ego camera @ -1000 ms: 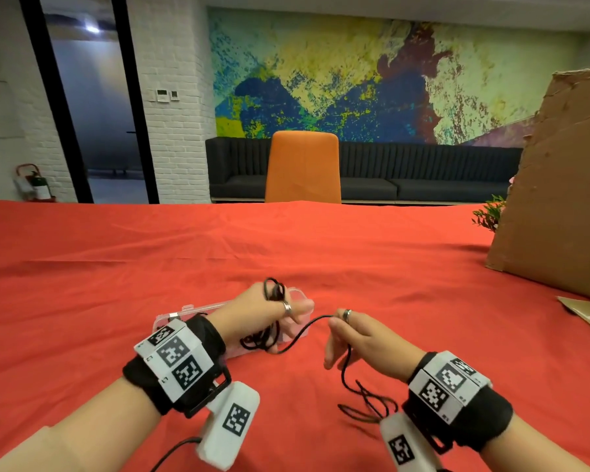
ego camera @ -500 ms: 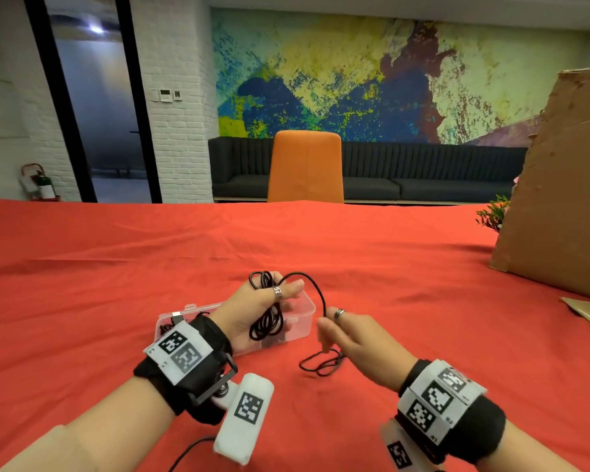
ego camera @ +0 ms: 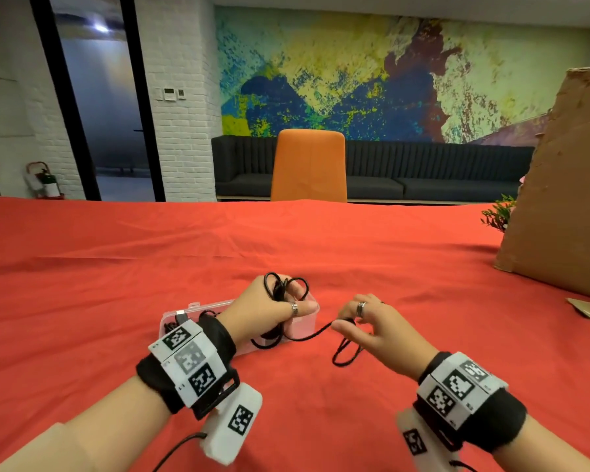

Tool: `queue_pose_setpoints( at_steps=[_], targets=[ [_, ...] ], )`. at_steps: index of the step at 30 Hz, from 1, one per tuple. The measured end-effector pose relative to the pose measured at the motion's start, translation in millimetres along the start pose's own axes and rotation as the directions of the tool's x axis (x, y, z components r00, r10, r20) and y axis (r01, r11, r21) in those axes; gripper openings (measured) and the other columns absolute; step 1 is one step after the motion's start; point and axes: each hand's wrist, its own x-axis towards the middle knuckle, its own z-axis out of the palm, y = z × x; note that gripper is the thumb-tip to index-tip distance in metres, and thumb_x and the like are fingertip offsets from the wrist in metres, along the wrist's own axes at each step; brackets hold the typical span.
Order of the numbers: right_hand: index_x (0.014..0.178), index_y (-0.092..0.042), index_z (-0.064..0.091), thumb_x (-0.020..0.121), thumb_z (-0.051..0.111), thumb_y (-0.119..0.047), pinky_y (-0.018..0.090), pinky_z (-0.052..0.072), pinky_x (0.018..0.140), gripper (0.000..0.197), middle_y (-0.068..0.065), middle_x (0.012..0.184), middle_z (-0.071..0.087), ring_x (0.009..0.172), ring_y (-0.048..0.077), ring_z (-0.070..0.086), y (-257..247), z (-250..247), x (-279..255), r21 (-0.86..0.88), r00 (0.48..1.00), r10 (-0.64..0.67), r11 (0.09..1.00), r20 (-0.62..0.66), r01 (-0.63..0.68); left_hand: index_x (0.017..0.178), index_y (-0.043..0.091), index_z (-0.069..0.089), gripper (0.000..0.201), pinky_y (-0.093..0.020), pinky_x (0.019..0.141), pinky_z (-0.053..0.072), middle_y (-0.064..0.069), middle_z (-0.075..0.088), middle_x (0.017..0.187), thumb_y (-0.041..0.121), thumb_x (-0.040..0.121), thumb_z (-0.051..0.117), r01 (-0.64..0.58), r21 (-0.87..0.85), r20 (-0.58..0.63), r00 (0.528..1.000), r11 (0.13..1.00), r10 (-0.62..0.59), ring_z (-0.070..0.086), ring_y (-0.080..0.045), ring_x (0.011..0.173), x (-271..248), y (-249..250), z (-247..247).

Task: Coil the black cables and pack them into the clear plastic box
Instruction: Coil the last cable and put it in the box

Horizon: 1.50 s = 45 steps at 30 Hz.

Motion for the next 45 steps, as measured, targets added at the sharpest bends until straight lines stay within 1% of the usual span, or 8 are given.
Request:
queue_pose_setpoints(
  at_steps=[7,14,18,23,29,35,41,45],
  targets=[
    [0.069,-0.016,0.041,0.094,0.050,-0.024,0.035,0.046,0.059,0.028,0.001,0.050,0.056,0.050,0.021,0.058,-25.8,6.4,11.6,0.378,0.983,0.182,0.908,0.027,-0.179,0.058,0.021,0.039,0.039,-0.020,0.044,0.039,-0.003,0.058,0.061,0.005,0.080,0.069,0.199,-0.020,0.367,0.913,0.980,-0.178,0.064,-0.023,0.067,-1.9,-7.2,-1.0],
    [0.079,-0.023,0.048,0.085,0.050,-0.042,0.044,0.051,0.075,0.020,0.011,0.078,0.066,0.074,0.025,0.061,-34.5,24.5,12.7,0.339,0.982,0.176,0.922,0.062,-0.187,0.078,0.000,0.057,0.022,-0.028,0.062,0.050,-0.013,0.041,0.078,0.017,0.074,0.071,0.173,-0.210,0.097,0.983,0.962,-0.156,0.039,-0.026,0.076,5.1,-10.6,2.5],
    [0.084,-0.010,0.054,0.082,0.048,-0.047,0.036,0.045,0.079,0.037,0.007,0.084,0.064,0.083,0.021,0.057,-33.7,31.0,6.6,0.277,0.993,0.090,0.955,0.082,-0.109,0.074,0.009,0.060,0.013,-0.035,0.068,0.056,-0.013,0.057,0.073,0.014,0.085,0.063,0.157,-0.451,-0.111,0.967,0.879,-0.230,0.059,-0.022,0.069,7.8,-9.0,2.0],
    [0.093,-0.019,0.057,0.086,0.026,-0.053,0.026,0.036,0.088,0.046,-0.018,0.090,0.047,0.100,0.013,0.044,-25.4,29.2,-2.9,-0.118,0.992,-0.052,0.991,0.114,0.066,0.058,0.013,0.066,0.036,-0.038,0.064,0.059,-0.005,0.060,0.061,0.018,0.091,0.052,0.164,-0.663,0.007,0.977,0.731,-0.212,0.059,-0.015,0.050,2.4,1.7,-3.9],
    [0.091,-0.020,0.055,0.078,0.016,-0.062,0.040,0.041,0.085,0.059,-0.002,0.097,0.055,0.100,0.021,0.048,-12.2,13.0,3.0,-0.310,0.995,0.048,0.951,0.085,-0.020,0.072,0.011,0.048,0.023,-0.020,0.043,0.041,0.004,0.043,0.047,-0.002,0.080,0.065,0.128,-0.167,0.024,0.992,0.978,-0.125,0.039,-0.007,0.037,-0.2,-3.0,-6.4],
    [0.065,-0.027,0.047,0.085,0.051,-0.022,0.031,0.042,0.068,0.022,-0.005,0.066,0.056,0.065,0.013,0.051,-30.4,7.6,15.8,-0.012,0.987,0.100,0.995,0.122,-0.099,0.079,-0.005,0.062,0.013,-0.014,0.049,0.040,-0.006,0.061,0.063,0.005,0.078,0.071,0.110,0.288,0.306,0.930,0.951,-0.201,0.054,-0.006,0.048,-7.8,1.1,-2.4],
    [0.095,-0.046,0.034,0.090,0.054,-0.034,0.031,0.052,0.064,0.024,-0.006,0.085,0.066,0.059,0.018,0.066,-29.7,14.9,6.3,0.118,0.941,0.133,0.977,0.311,-0.177,0.078,0.011,0.055,0.021,-0.022,0.050,0.042,-0.006,0.050,0.065,-0.004,0.075,0.069,0.102,0.094,0.110,0.987,0.990,-0.113,0.049,-0.016,0.053,-5.1,-2.9,-4.5],
    [0.120,-0.028,0.033,0.094,0.050,-0.029,0.029,0.051,0.056,0.031,-0.002,0.082,0.066,0.049,0.018,0.060,-32.2,21.7,-3.4,0.351,0.874,0.155,0.873,0.460,-0.339,0.101,0.006,0.066,0.032,-0.027,0.060,0.054,-0.007,0.049,0.074,0.006,0.071,0.075,0.142,-0.231,-0.062,0.985,0.963,-0.160,0.049,-0.018,0.068,3.5,-13.9,-3.4]
  ],
)
